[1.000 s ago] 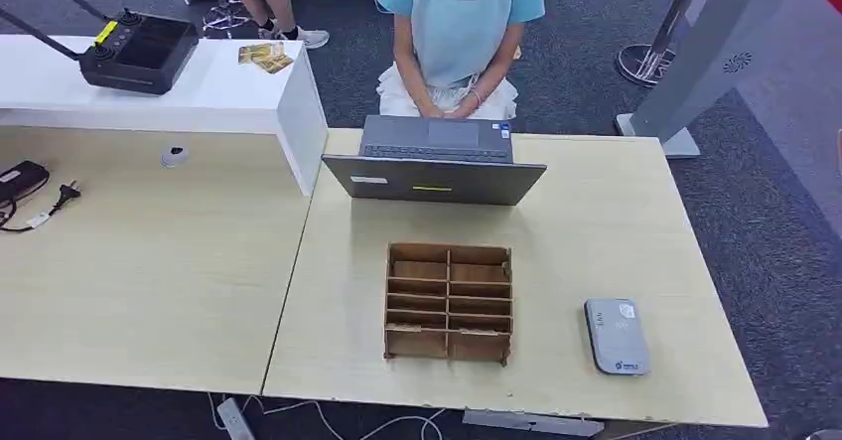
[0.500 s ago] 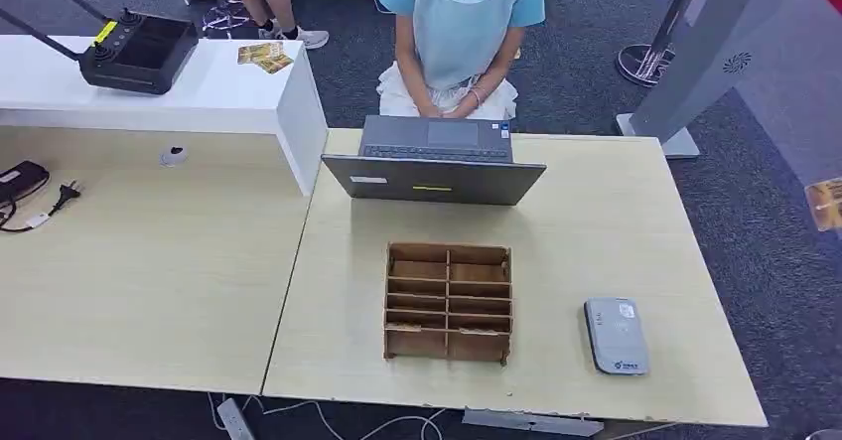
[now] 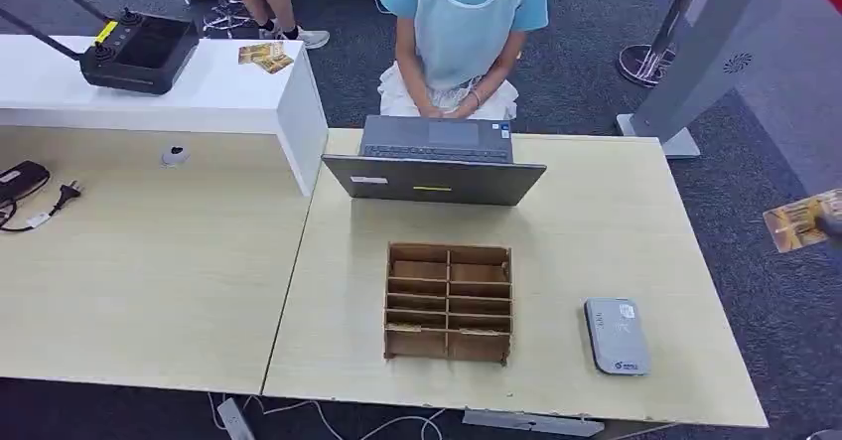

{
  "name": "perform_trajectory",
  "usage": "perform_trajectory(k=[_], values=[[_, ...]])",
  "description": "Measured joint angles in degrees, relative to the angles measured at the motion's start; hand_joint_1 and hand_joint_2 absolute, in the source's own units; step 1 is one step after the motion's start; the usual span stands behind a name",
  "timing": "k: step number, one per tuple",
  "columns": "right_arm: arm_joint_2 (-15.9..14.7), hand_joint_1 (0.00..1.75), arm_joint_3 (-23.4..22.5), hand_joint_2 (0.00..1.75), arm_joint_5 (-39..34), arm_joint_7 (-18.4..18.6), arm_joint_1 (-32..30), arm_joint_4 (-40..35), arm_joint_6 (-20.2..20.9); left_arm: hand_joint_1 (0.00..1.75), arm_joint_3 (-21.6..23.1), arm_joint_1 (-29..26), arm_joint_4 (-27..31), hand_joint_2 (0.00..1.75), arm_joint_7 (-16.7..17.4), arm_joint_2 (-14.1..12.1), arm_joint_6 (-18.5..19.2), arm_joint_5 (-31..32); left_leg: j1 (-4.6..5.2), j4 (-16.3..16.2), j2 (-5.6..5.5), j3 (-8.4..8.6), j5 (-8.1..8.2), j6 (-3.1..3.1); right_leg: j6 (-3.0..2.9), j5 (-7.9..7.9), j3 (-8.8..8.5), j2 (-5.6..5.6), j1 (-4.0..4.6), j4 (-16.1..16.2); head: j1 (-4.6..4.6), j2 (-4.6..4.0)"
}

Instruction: Pass the card to the sensor for recognition and then transmit it.

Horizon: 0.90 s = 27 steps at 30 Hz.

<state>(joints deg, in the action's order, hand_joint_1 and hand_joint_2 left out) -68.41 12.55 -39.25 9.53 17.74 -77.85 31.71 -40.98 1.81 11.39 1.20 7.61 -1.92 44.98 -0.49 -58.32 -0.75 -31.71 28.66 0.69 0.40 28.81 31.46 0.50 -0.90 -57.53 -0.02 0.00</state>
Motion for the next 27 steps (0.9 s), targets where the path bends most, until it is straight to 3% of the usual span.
perform_trajectory(k=[11,27], values=[[2.9,1.75,0.9,1.75,3.1,-2.5,-3.8,0.7,-0.9,0.00,0.0,0.1,0.0,0.00,0.1,0.0,0.0,0.4,0.00,0.0,0.02,0.01,0.00,0.00,0.00,0.00,0.00,-0.02,0.00,0.0,-0.02,0.00],[6.2,1.75,1.7,1.75,7.6,-2.1,-4.8,-0.3,-0.9,0.00,-0.2,0.3,0.0,0.00,0.2,0.0,0.0,1.0,0.00,0.0,0.02,0.00,0.00,0.00,0.00,0.00,-0.01,-0.02,0.01,0.0,-0.02,0.00]])
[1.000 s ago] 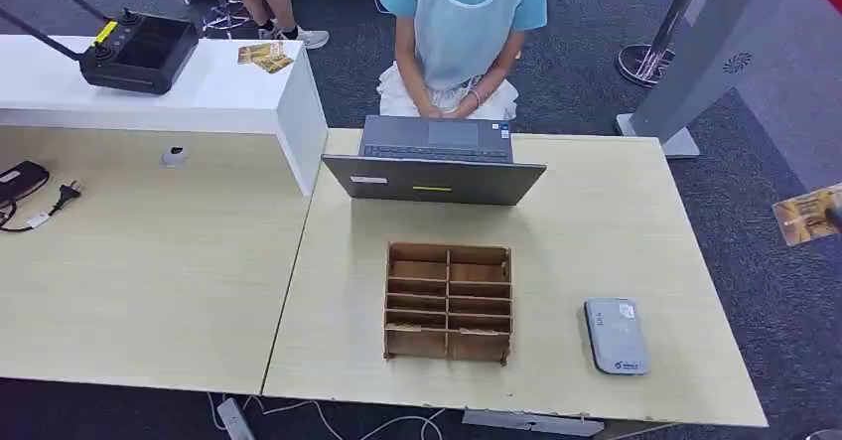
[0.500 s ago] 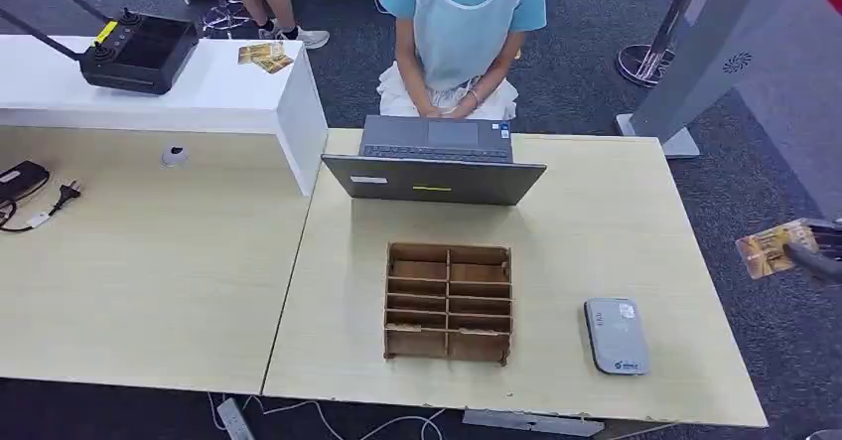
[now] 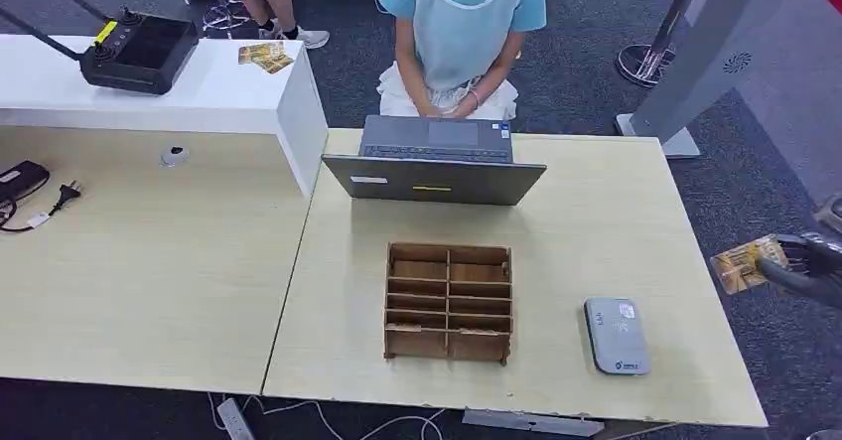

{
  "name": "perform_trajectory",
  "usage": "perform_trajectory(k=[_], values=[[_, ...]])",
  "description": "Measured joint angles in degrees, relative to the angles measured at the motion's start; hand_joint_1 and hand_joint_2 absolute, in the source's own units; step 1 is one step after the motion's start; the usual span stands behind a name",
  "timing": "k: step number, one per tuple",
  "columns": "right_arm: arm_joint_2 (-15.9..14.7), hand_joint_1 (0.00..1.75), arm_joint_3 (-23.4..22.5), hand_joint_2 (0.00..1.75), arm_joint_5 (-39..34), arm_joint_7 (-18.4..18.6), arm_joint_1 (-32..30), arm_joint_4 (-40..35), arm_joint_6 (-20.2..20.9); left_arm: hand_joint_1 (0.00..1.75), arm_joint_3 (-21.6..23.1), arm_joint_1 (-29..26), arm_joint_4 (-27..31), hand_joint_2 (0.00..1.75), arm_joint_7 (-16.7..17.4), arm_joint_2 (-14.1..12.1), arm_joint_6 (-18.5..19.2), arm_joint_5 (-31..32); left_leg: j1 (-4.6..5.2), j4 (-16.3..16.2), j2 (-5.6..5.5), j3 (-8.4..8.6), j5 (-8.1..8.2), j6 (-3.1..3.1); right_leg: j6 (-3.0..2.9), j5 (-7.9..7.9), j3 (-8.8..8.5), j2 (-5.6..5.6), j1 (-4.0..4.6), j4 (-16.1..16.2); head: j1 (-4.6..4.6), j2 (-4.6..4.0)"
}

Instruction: Pass the card to the sensor for recognition and then transmit it.

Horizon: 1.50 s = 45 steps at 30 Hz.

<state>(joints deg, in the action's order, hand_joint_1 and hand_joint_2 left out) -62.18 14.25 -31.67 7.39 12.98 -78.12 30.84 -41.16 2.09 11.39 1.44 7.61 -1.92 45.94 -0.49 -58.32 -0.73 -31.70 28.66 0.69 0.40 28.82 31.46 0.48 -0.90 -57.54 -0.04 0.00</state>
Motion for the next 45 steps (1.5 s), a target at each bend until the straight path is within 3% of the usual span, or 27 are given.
perform_trajectory(k=[22,45], values=[[5.3,1.75,4.5,1.75,7.1,-1.4,0.6,0.9,-2.2,0.00,-0.3,0.1,0.0,0.00,0.0,0.0,0.2,0.9,0.00,0.0,0.01,0.01,0.00,0.00,0.00,0.00,0.00,0.00,0.00,0.0,0.02,0.00],[8.8,1.75,6.3,1.75,11.3,-2.4,0.6,2.8,-2.8,0.00,-0.6,0.2,0.0,0.00,0.2,0.0,0.2,1.4,0.00,0.0,0.01,0.01,0.00,0.00,0.00,0.00,0.00,-0.01,0.00,0.0,0.02,0.00]])
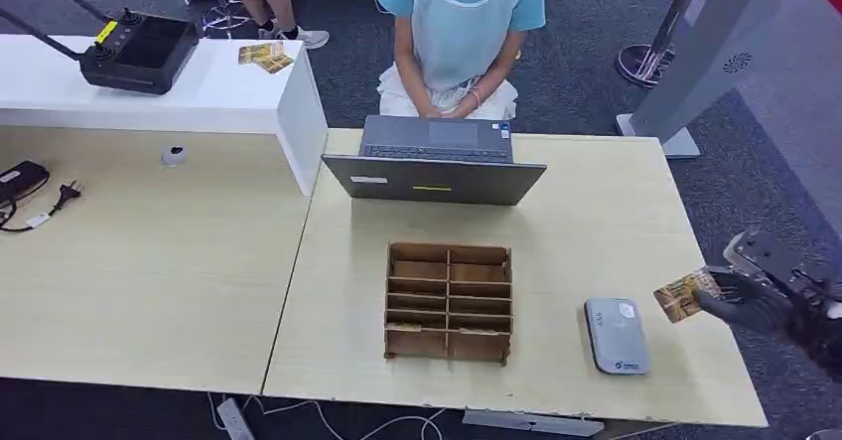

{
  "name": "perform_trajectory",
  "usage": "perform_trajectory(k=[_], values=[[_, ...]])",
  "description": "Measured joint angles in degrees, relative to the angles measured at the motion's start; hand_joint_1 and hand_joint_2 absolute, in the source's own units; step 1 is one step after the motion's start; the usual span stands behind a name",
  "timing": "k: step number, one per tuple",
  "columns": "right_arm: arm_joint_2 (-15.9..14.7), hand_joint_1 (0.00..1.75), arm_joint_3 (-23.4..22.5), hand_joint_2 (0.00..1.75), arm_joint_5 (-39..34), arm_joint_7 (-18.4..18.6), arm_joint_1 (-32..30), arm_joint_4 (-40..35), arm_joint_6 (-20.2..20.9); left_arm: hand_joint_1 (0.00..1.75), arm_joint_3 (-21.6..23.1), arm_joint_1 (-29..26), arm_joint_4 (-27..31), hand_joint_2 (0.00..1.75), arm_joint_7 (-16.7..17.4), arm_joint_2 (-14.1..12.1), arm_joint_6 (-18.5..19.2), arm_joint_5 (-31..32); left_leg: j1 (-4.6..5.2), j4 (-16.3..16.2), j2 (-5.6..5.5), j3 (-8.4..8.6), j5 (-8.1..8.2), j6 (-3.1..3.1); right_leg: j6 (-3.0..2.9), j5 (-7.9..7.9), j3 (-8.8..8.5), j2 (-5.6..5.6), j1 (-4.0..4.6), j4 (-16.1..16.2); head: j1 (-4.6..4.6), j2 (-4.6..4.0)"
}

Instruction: Pass the card to the sensor for recognition and then transmit it.

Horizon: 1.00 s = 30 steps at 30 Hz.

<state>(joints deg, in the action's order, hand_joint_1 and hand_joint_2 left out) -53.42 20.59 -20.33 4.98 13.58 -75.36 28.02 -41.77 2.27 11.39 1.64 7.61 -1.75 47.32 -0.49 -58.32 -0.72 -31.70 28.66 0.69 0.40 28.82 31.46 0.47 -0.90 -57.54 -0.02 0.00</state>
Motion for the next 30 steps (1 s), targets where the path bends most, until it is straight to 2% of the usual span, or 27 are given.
perform_trajectory(k=[15,30], values=[[2.4,1.75,1.7,1.75,4.2,-0.4,0.1,1.8,-1.3,0.00,-0.6,0.0,0.0,0.00,0.0,0.0,0.0,0.6,0.00,0.0,0.00,0.00,0.00,0.00,0.00,0.00,0.00,0.00,0.00,0.0,-0.02,0.00],[3.1,1.75,2.0,1.75,6.7,-0.8,0.0,2.9,-2.3,0.00,-0.8,0.1,0.0,0.00,0.2,0.0,0.1,0.7,0.00,0.0,0.00,0.00,0.00,0.00,0.00,0.00,0.00,0.00,0.00,0.0,-0.02,0.00]])
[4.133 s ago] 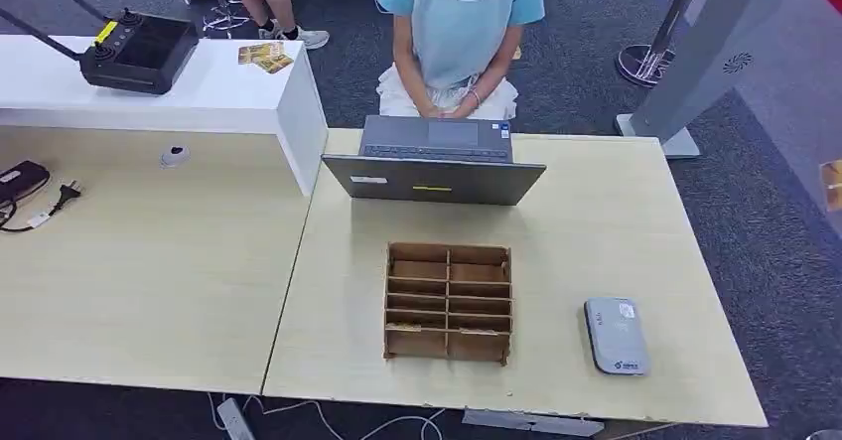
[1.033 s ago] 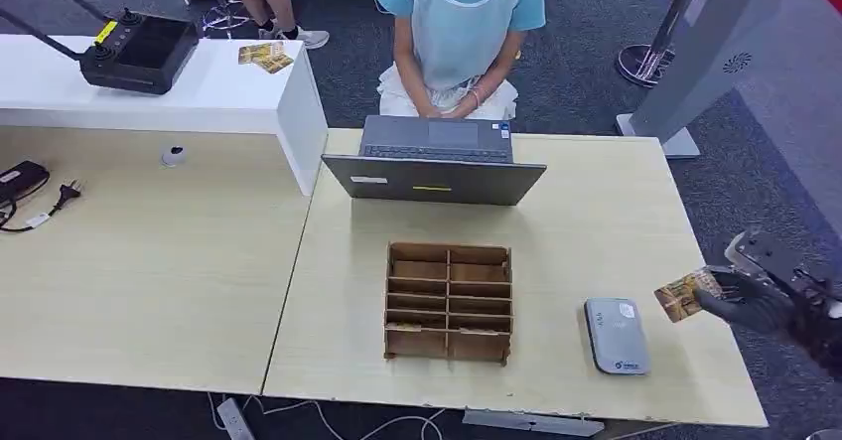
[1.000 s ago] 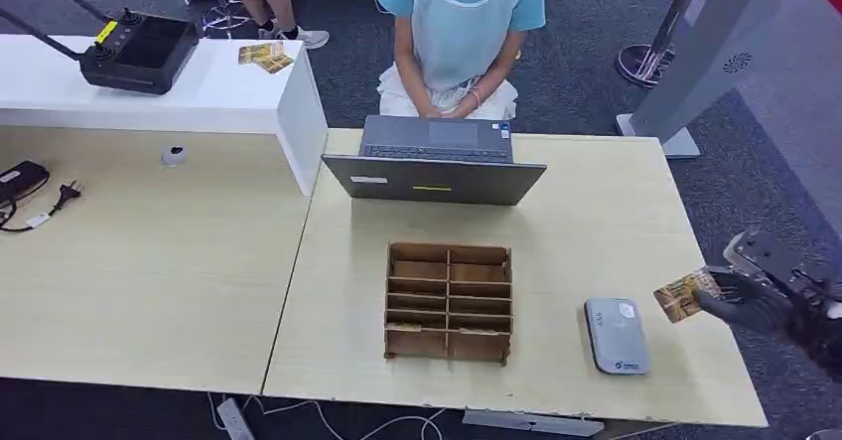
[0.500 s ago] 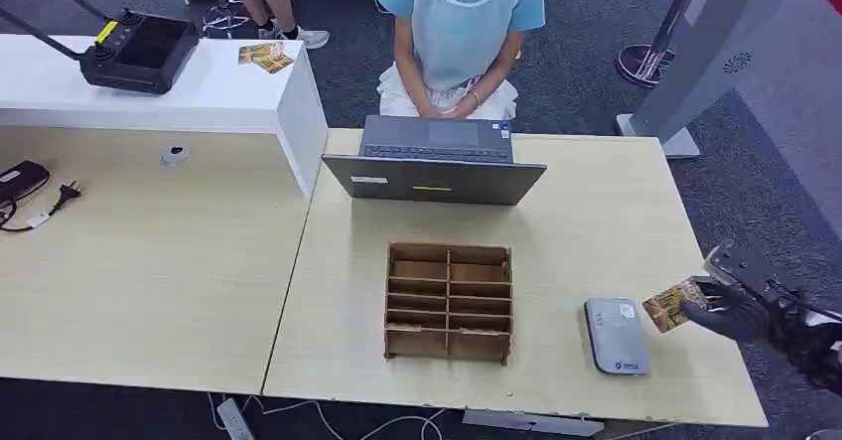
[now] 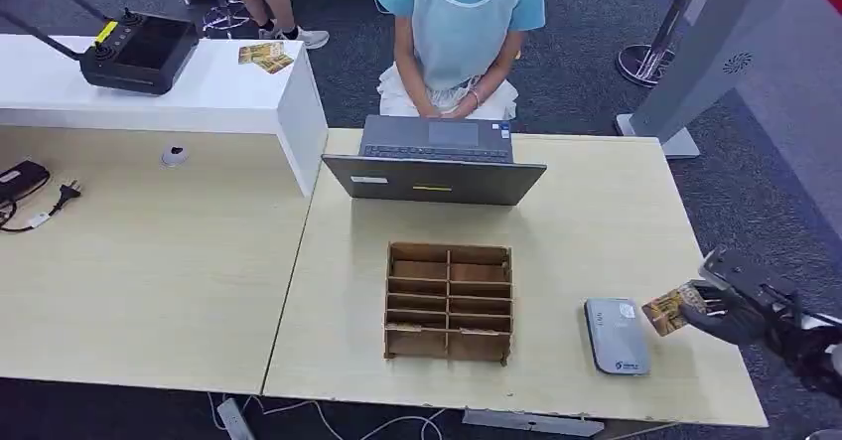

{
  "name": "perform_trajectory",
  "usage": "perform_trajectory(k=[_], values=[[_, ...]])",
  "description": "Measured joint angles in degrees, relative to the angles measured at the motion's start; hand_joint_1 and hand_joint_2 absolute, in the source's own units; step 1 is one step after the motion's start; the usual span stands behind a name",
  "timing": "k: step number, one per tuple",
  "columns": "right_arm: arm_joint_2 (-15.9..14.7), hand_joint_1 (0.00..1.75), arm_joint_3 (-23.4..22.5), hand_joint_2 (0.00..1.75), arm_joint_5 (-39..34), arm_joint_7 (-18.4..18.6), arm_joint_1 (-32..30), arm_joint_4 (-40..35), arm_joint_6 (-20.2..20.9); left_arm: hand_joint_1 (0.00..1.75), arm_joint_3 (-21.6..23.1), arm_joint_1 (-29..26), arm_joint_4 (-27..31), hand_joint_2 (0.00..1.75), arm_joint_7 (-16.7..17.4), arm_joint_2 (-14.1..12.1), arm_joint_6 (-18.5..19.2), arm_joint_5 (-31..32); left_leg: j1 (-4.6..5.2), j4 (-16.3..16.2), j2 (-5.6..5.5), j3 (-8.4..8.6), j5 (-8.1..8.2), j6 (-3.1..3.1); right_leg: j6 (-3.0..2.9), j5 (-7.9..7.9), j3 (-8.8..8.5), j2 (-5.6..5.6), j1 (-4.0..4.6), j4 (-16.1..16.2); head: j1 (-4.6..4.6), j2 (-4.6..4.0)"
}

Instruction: Pass the card to the sensor for recognition and then transmit it.

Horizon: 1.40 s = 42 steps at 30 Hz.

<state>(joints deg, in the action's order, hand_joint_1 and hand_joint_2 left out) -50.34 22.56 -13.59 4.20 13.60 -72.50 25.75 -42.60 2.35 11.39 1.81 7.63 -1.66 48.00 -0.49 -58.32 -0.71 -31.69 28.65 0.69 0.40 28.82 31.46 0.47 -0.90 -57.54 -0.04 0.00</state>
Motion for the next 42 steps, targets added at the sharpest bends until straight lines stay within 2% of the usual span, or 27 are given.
perform_trajectory(k=[7,22,34,42], values=[[0.6,1.75,0.4,1.75,1.0,-0.1,-0.2,0.5,-0.2,0.00,-0.2,0.0,0.0,0.00,0.0,0.0,0.0,0.0,0.00,0.0,0.00,0.00,0.00,0.00,0.00,0.00,0.00,0.00,0.00,0.0,0.00,0.00],[0.9,1.75,0.4,1.75,-2.7,-0.2,-0.8,-0.2,2.9,0.00,-0.2,0.0,0.0,0.00,0.0,0.0,0.0,0.3,0.00,0.0,0.00,0.00,0.00,0.00,0.00,0.00,0.00,0.00,0.00,0.0,0.00,0.00],[1.7,1.75,2.1,1.75,-2.8,0.0,-0.7,-0.6,2.4,0.00,-0.3,0.1,0.0,0.00,0.0,0.0,0.0,0.5,0.00,0.0,0.00,0.00,0.00,0.00,0.00,0.00,-0.01,0.00,0.00,0.0,0.00,0.00],[3.8,1.75,4.2,1.75,-0.7,-0.4,-0.5,0.3,1.1,0.00,-0.3,0.1,0.0,0.00,0.0,0.1,0.1,1.0,0.00,0.0,0.00,0.00,0.00,0.00,0.00,0.00,-0.01,0.00,0.00,0.0,0.02,0.00]])
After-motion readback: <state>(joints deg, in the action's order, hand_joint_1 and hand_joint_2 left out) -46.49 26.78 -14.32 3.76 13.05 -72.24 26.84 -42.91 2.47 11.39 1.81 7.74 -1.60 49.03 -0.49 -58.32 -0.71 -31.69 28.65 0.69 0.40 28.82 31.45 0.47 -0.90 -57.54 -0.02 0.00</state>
